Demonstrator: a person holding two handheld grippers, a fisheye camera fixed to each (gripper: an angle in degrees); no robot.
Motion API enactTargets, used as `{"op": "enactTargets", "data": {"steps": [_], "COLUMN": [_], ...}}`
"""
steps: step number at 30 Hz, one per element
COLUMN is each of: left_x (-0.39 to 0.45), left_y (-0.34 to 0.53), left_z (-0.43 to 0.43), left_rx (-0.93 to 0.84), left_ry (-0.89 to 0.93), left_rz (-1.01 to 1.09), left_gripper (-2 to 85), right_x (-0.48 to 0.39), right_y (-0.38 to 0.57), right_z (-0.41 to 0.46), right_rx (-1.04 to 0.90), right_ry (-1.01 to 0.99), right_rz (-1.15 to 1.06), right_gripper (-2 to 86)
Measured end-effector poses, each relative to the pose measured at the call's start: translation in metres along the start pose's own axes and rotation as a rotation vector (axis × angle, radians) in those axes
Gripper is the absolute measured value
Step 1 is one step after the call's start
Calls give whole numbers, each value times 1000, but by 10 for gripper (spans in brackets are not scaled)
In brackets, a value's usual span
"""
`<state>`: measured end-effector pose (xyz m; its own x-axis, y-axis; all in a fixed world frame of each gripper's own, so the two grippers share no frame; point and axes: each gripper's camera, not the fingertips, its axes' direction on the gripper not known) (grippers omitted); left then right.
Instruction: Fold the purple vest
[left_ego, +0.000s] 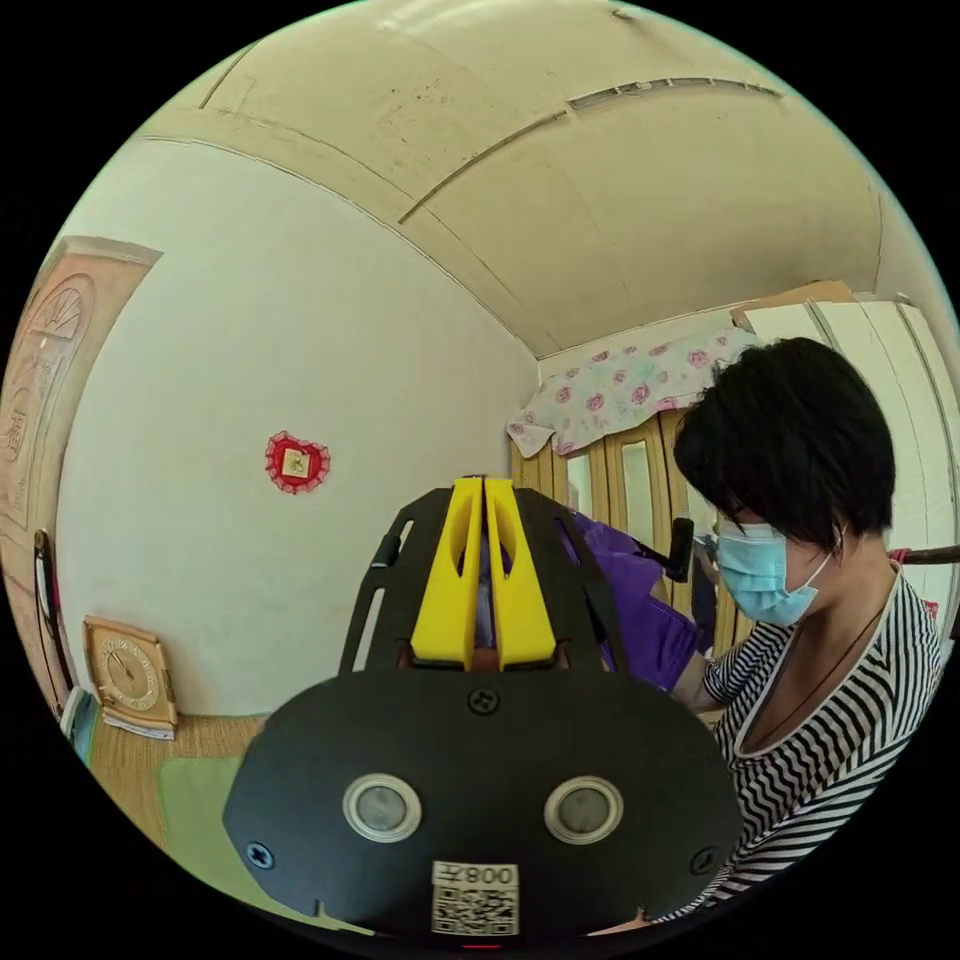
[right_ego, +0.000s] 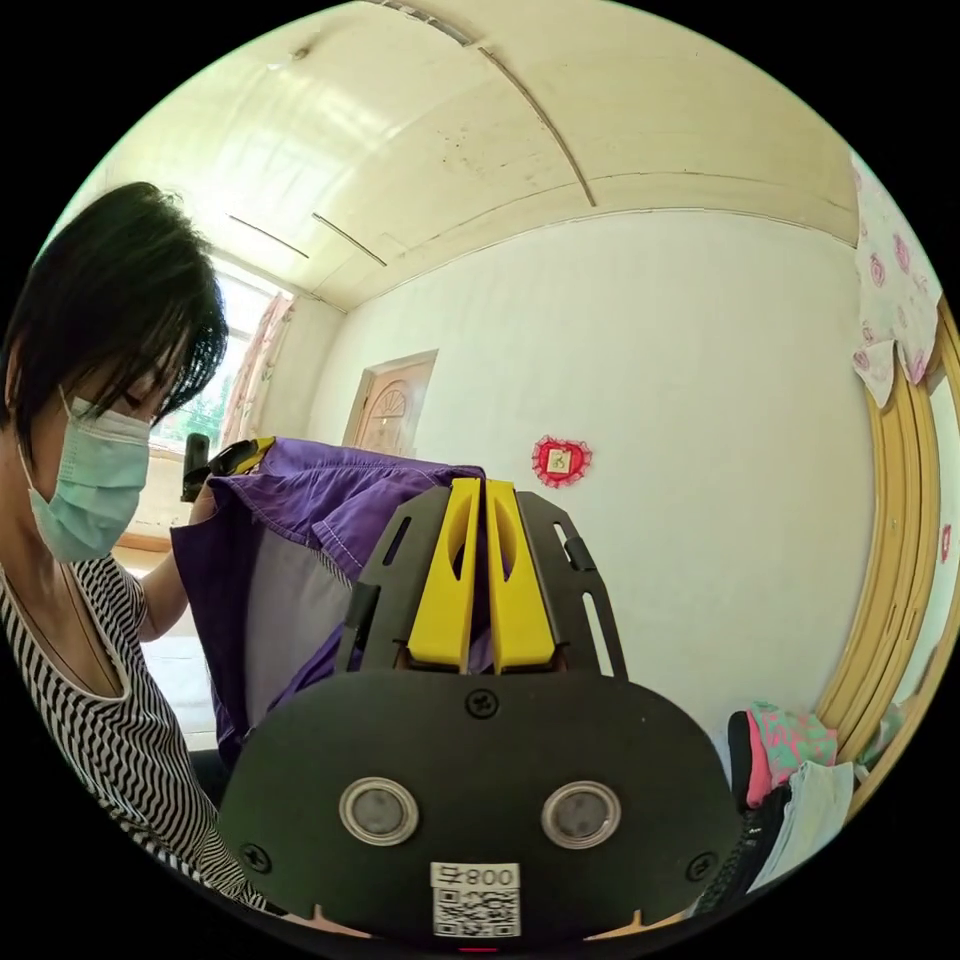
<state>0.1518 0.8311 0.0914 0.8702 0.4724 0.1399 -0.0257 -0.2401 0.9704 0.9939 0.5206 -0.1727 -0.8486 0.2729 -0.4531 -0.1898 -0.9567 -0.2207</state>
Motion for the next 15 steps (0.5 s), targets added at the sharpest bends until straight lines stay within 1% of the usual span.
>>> {"op": "enactTargets", "data": {"steps": [1,3,4,6,7,9,10,11,12,13,14,15], "left_x": [-17,-46,-69,-107,-134,-183,-217,-254,-272,-307,-343,-359], "left_y": [1,5,7,13,19,33,47,67,78,103,133,149], "left_z": [11,32,48,77,99,136,162,186,197,219,237,244], "left_rx": [-24,-59,-91,-138,-184,-258,-324,-372,-395,-468,-532,-561], "left_ry": [-29,-76,-108,-154,-204,-272,-321,-360,-370,-397,-426,-427], "left_rz": [-17,-36,-57,-90,-105,-157,-191,-258,-282,-323,-402,-435], "left_gripper": [2,2,2,3,4,6,9,14,17,27,40,48], "right_x": [5,30,38,72,83,128,140,164,185,195,212,227], "right_y": [3,17,22,42,48,81,93,120,153,172,213,257], "right_z": [14,80,98,181,205,306,333,388,440,465,512,550], "right_rx": [-17,-93,-113,-202,-233,-364,-401,-479,-558,-600,-696,-780], "right_ry": [3,23,26,45,47,36,34,14,10,13,14,13], "right_rz": [5,27,36,59,71,138,160,212,261,286,332,387], "right_gripper": [1,3,3,5,6,11,12,18,26,31,42,53]}}
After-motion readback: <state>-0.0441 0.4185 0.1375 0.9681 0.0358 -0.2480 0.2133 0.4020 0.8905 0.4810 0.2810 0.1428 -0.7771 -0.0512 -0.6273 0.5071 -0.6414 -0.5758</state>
